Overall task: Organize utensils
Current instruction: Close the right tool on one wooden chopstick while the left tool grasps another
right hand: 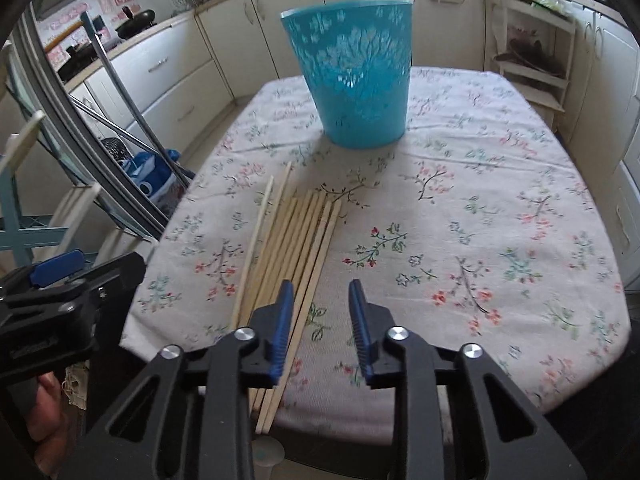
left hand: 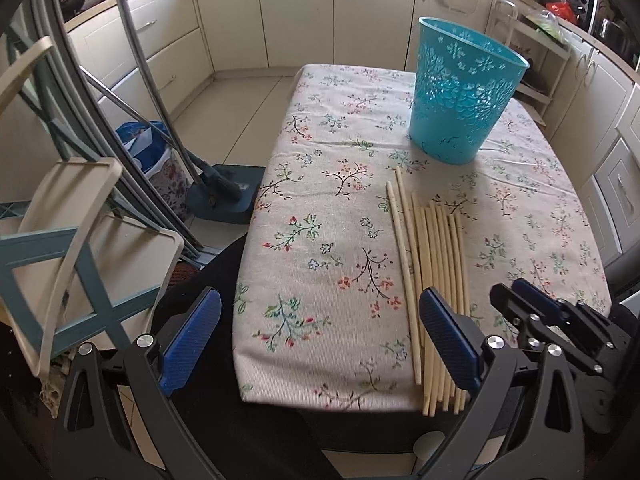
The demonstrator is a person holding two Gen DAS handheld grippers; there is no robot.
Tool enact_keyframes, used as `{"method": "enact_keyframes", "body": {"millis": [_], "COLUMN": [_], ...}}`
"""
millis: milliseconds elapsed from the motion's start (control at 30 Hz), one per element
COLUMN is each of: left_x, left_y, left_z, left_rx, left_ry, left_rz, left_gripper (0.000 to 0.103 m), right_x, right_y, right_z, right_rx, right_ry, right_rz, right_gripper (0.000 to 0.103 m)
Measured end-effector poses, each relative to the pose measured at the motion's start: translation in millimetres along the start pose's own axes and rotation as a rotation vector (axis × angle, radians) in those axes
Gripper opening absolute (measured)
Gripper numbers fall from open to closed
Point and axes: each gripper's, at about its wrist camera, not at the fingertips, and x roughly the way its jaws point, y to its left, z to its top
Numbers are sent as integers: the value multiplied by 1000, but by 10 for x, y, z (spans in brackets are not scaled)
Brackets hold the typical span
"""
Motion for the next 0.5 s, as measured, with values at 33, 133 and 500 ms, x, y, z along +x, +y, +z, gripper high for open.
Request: {"method": "enact_keyframes", "body": {"millis": [33,133,500], "left_x": [59,237,709], "left_y": [-6,-27,-182], "left_z": [26,107,433], "left_rx": [1,-1,11], "left_ry": [7,27,56], "left_rz": [1,-2,11], "left_gripper": [95,95,95], "right_x": [72,200,447], "right_y": [2,19,-87], "right_z": [21,76,208], "right_rx": [-2,-6,-47], "right_ry": [3,9,23], "right_rz": [-5,-12,-33], "right_gripper": [22,20,10]}}
